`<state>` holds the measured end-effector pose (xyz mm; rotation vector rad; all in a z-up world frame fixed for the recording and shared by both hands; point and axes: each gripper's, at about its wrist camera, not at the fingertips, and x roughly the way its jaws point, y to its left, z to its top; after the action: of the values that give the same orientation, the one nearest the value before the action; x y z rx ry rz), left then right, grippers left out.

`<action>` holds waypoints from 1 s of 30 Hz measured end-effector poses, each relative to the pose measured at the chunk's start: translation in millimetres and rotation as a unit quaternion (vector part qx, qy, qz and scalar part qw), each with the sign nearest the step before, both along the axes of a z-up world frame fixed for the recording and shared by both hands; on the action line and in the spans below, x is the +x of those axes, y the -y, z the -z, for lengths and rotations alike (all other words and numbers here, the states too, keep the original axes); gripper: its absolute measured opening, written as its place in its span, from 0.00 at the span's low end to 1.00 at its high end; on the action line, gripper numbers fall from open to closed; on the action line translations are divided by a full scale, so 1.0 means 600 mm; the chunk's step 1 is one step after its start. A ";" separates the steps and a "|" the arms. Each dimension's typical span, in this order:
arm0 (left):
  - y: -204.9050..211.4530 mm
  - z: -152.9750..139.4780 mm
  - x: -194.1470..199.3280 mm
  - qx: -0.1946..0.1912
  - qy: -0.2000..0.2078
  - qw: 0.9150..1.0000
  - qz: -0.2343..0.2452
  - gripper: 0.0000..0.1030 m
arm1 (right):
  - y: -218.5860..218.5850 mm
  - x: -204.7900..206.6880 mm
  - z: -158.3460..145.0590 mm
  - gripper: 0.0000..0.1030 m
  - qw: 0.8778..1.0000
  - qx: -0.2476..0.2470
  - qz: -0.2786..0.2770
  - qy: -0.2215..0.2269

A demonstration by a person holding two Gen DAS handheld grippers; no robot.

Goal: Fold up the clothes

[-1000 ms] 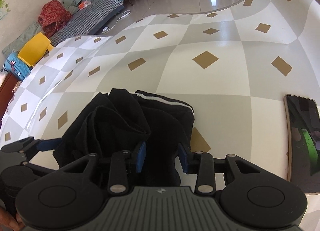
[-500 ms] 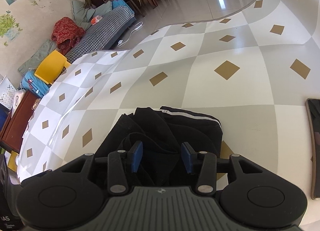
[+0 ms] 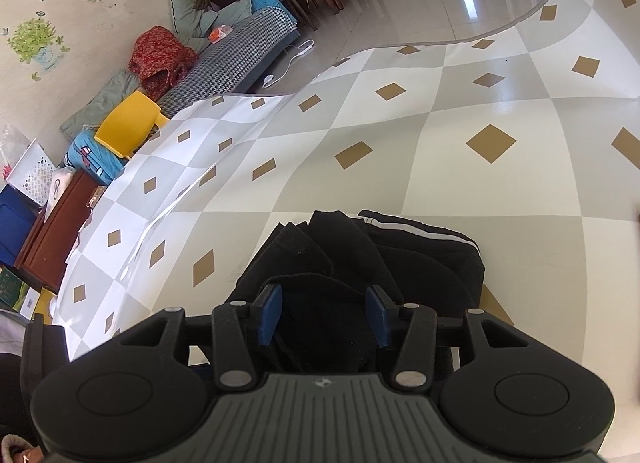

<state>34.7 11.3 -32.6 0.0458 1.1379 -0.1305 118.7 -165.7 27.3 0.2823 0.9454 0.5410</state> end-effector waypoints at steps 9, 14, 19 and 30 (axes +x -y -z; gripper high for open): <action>0.004 0.009 -0.001 0.009 0.005 1.000 -0.001 1.00 | 0.000 -0.005 -0.009 0.45 1.000 0.014 -0.010 -0.002; 0.005 0.010 -0.003 0.011 0.009 1.000 0.001 1.00 | 0.007 -0.003 -0.011 0.45 1.000 0.025 -0.004 -0.010; 0.004 0.011 -0.005 0.011 0.013 1.000 -0.001 1.00 | 0.014 -0.002 -0.019 0.45 1.000 0.030 0.004 -0.006; 0.008 0.013 -0.011 0.018 0.020 1.000 -0.002 1.00 | 0.012 -0.003 -0.009 0.45 0.999 0.031 -0.002 -0.020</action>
<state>27.8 6.3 -40.6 0.0774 1.1009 -0.1061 116.7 -173.0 32.4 0.3487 0.9686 0.5700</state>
